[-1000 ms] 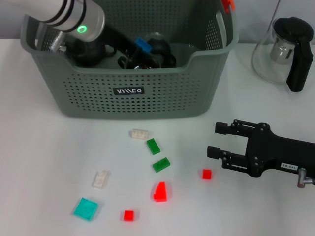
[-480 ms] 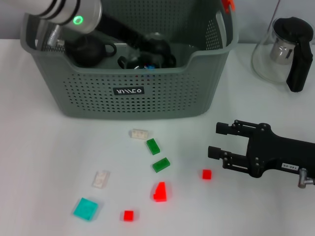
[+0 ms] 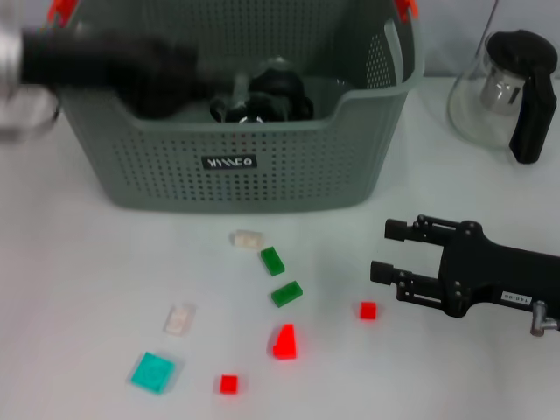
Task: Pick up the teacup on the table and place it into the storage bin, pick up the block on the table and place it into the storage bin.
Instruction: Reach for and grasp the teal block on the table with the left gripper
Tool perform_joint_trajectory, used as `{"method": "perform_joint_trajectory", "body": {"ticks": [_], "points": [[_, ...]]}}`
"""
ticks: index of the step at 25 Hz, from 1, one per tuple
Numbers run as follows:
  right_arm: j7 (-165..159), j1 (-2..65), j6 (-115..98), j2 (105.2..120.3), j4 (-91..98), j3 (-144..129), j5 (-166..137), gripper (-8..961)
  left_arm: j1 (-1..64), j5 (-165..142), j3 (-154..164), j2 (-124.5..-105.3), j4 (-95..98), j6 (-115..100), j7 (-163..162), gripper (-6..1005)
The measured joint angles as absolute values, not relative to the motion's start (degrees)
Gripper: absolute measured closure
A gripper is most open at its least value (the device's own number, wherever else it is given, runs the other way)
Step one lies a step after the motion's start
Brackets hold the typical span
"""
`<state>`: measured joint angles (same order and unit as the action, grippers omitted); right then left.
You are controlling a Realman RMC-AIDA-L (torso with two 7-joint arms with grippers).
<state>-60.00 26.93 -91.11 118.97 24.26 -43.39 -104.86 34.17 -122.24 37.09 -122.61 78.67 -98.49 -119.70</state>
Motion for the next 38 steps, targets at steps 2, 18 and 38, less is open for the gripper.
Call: {"method": "perform_joint_trajectory", "body": {"ticks": [2,18,38], "points": [[-60.01,27.01,-91.12,118.97,24.25,-43.41,-104.85,269,32.63,-122.46,33.52,-122.58,75.21,-105.0,-111.37,212],[-60.03,27.38,-91.11,119.04,24.26,-43.51,-104.85,270,29.76,-149.44,37.28,-124.28,67.37,-107.96,-97.93,218],[-59.8,27.33,-90.69,119.0,24.26,-43.51,-104.85,271,32.19,-157.31,44.87,-124.24,65.34,-113.86,-106.12,221]]}}
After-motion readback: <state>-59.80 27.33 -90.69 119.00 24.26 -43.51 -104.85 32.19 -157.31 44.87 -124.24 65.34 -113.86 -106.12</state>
